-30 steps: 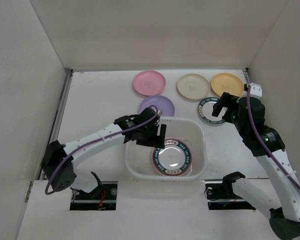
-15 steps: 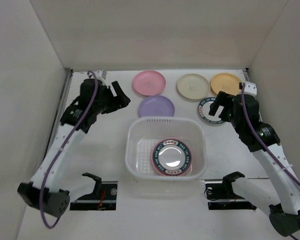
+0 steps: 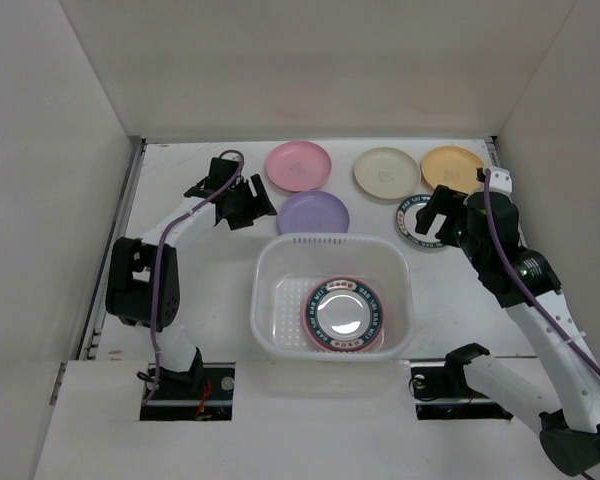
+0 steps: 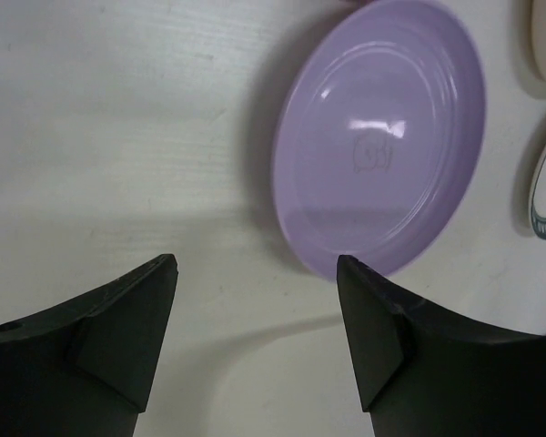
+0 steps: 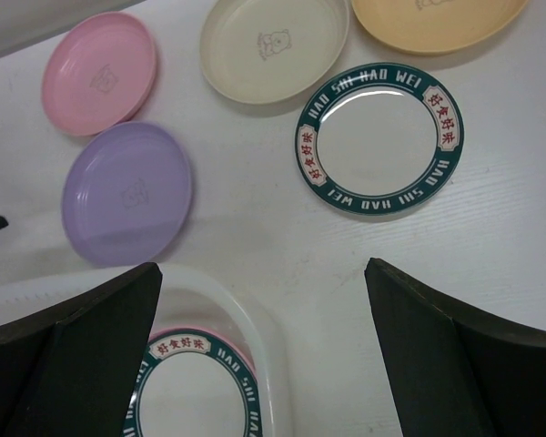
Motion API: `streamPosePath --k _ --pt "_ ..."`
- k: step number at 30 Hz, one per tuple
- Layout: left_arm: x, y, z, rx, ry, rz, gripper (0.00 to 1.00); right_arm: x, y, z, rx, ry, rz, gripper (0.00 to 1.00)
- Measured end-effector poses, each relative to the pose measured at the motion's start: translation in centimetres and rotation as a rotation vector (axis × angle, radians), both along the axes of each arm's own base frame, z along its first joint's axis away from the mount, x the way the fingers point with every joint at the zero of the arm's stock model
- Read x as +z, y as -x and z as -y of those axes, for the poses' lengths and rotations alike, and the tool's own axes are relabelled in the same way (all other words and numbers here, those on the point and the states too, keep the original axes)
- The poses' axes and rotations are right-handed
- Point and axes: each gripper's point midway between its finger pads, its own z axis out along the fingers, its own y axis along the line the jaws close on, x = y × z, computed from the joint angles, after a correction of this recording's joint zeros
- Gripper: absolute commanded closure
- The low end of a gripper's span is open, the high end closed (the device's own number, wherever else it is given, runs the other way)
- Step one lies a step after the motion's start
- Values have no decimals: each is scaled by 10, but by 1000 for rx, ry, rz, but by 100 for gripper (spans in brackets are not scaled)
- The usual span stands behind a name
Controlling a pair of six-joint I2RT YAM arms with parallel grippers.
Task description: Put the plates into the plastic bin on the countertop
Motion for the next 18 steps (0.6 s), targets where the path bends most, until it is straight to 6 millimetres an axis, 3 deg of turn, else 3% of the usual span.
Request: streamPosePath --k 4,10,18 --pt "-18 -22 13 -24 7 1 33 1 1 -3 11 -10 1 0" --pt "-48 -28 27 -64 -5 -43 33 -3 -1 -7 24 -13 -15 0" --pt "-38 -58 37 -87 -4 15 33 -22 -9 -17 61 -16 -88 0"
